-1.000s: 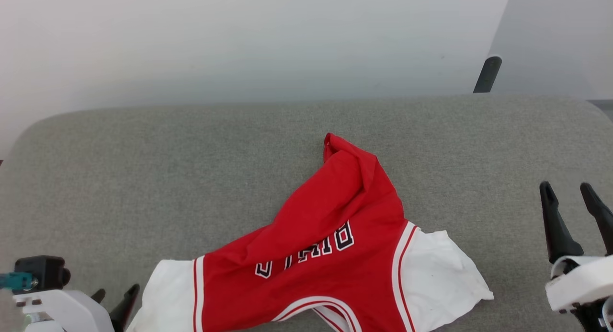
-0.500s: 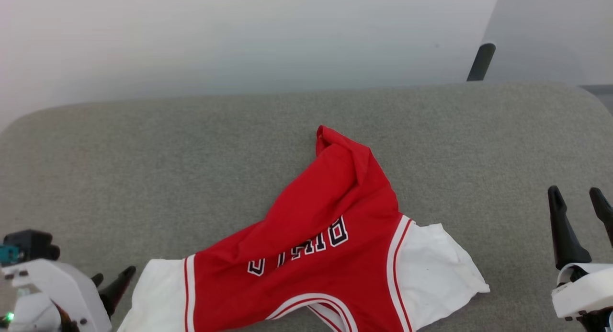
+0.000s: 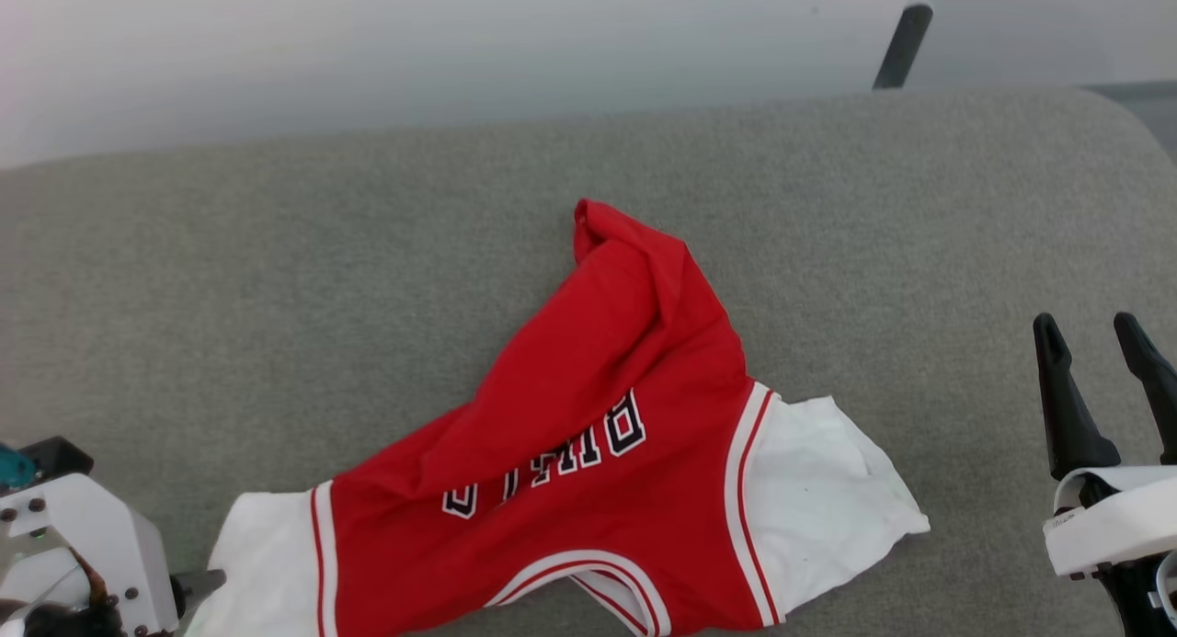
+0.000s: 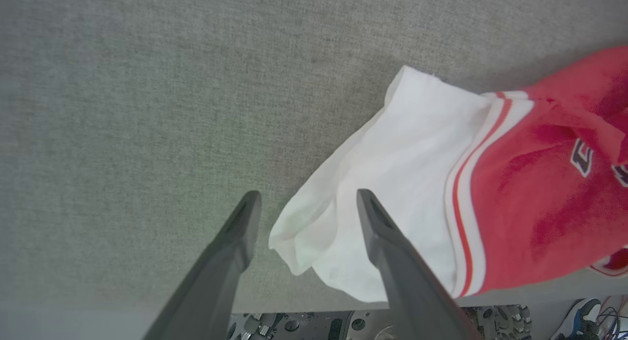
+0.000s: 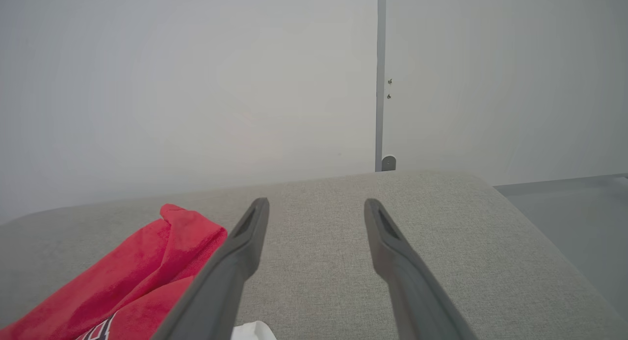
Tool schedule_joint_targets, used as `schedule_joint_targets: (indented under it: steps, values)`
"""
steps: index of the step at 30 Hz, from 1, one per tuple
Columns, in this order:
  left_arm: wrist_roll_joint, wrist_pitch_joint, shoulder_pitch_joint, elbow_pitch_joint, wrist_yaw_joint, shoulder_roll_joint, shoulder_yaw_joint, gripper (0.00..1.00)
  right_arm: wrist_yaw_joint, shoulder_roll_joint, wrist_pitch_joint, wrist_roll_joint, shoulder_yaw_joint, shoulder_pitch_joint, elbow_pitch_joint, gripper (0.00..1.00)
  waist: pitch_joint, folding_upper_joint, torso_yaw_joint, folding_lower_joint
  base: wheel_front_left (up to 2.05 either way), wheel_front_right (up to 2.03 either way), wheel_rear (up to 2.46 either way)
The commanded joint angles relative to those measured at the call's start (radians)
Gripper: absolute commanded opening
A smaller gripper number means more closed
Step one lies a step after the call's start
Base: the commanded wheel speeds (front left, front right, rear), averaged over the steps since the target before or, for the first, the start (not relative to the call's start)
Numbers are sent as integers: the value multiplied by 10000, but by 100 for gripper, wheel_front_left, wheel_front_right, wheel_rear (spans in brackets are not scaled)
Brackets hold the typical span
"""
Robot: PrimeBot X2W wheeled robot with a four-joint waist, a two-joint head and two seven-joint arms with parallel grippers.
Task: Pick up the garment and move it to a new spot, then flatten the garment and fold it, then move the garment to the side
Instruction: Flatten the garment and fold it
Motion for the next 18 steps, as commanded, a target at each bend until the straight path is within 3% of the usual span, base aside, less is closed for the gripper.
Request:
schedule_joint_targets:
  steps: [1, 10, 16, 17, 18]
  values:
    - [-17, 33, -68, 29, 20, -18, 2, 100, 1, -39, -55, 57, 9, -99, -5, 100, 239, 0, -148, 0, 0, 0, 0]
    - [254, -213, 190, 666, -137, 16, -195, 100, 1, -36, -164, 99, 60, -362, 83, 100, 802, 0, -308, 0, 0, 0, 0]
    - [178, -307, 139, 1150, -243, -423, -418, 96, 1, -86, -105, 99, 95, -486, 139, 100, 921, 0, -284, 0, 0, 0, 0]
    - [115, -242, 123, 1162, -283, -549, -480, 75, 1, -106, -73, 119, 111, -499, 153, 100, 926, 0, -267, 0, 0, 0, 0]
    - [65, -184, 117, 1153, -341, -684, -573, 38, 1, -129, 20, 156, 138, -515, 176, 100, 923, 0, -250, 0, 0, 0, 0]
